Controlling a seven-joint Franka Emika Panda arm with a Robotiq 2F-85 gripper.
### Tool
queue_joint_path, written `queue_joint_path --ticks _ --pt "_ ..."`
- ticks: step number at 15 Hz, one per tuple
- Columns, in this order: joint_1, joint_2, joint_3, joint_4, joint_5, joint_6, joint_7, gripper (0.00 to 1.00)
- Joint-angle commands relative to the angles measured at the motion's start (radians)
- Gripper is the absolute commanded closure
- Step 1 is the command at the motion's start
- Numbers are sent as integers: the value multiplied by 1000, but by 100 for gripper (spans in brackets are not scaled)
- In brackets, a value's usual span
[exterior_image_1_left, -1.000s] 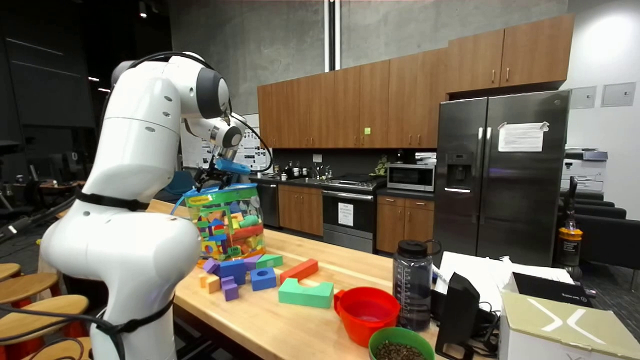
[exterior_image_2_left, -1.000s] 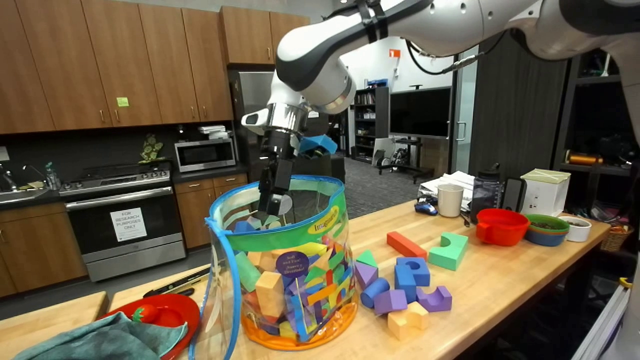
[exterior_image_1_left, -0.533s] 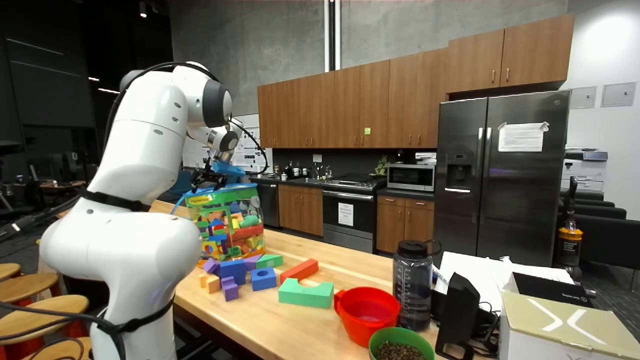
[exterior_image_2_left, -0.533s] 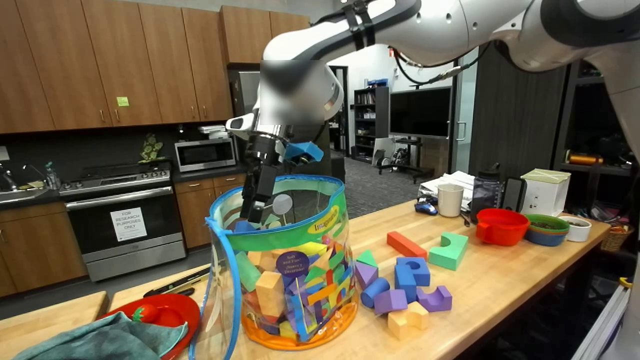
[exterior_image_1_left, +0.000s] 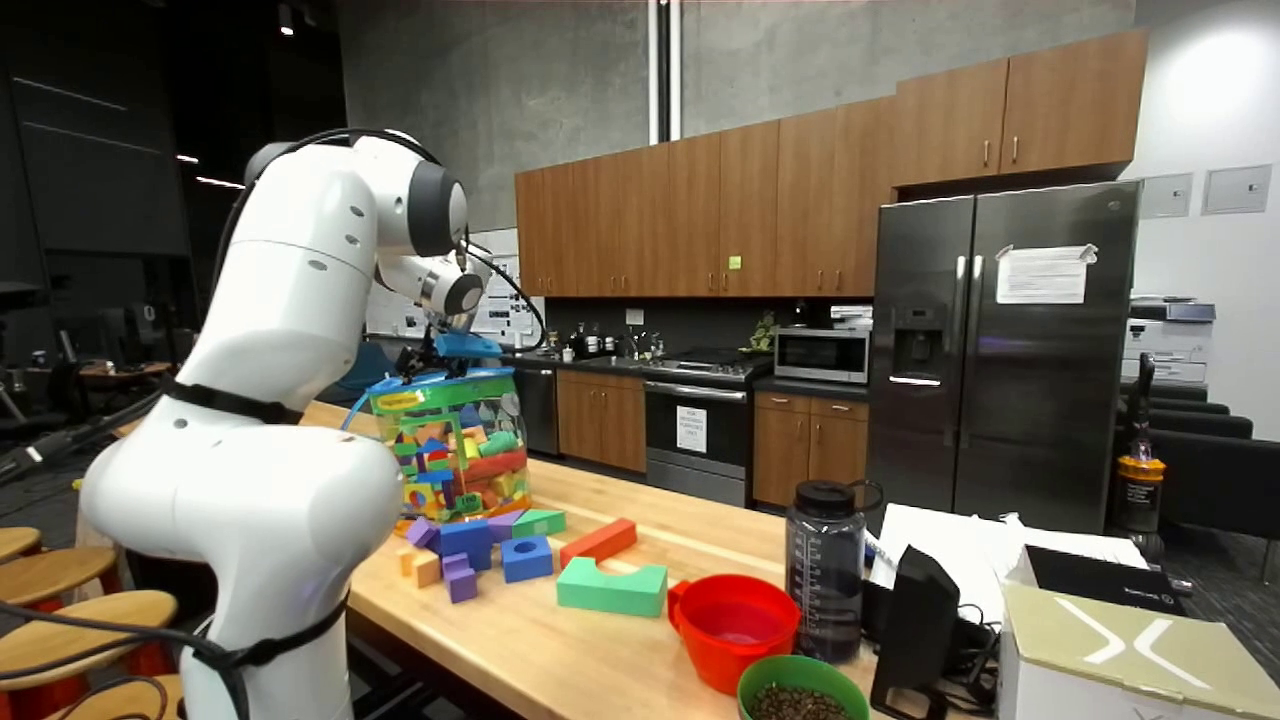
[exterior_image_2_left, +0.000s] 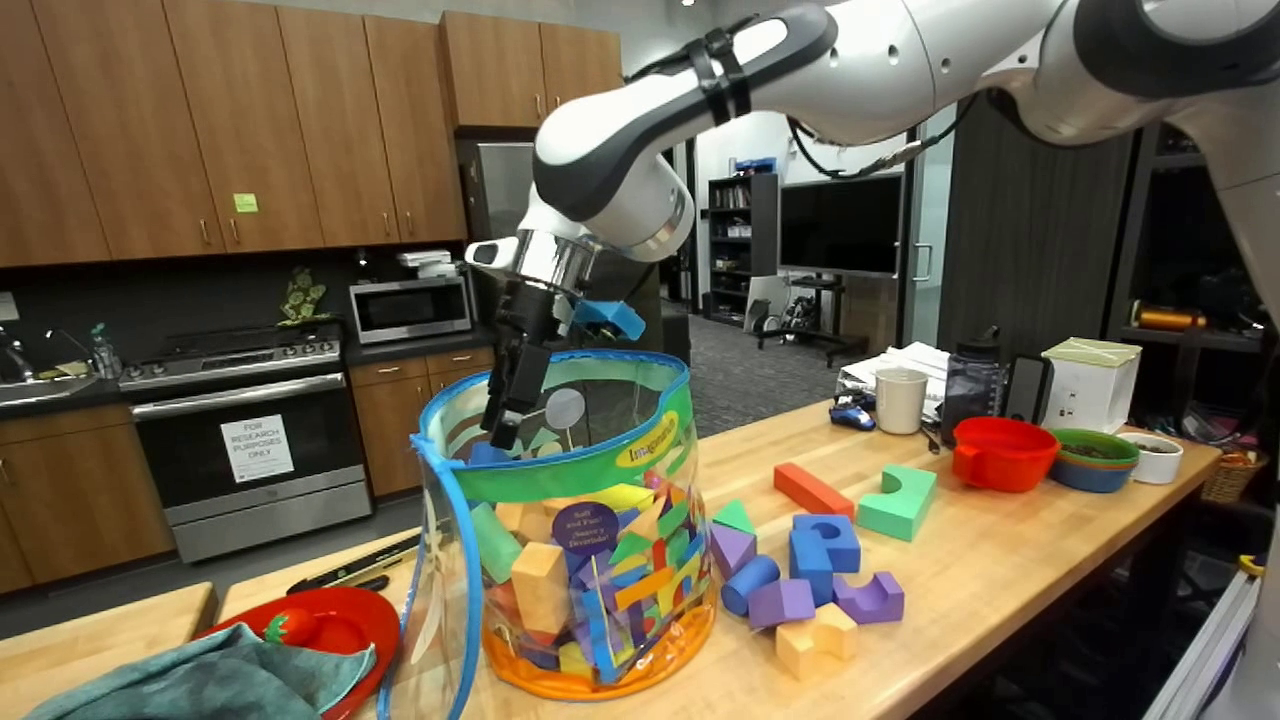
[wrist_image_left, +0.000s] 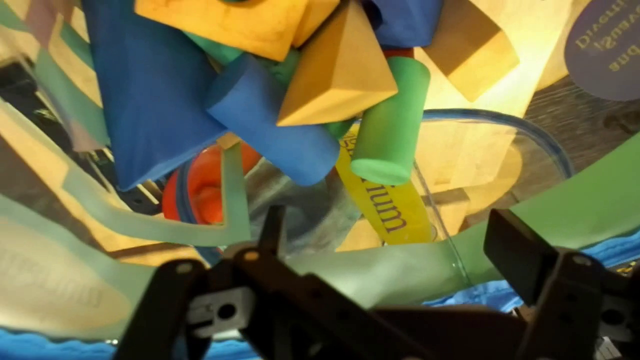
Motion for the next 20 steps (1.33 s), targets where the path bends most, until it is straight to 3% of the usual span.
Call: queue_joint_path --ticks 1,5,20 --pt "-22 -64 -11 -76 -60 21 -18 0" --pt "-34 -81 -17 -87 -120 0 -13 0" --pt "-31 -48 -10 -69 -101 14 1 0"
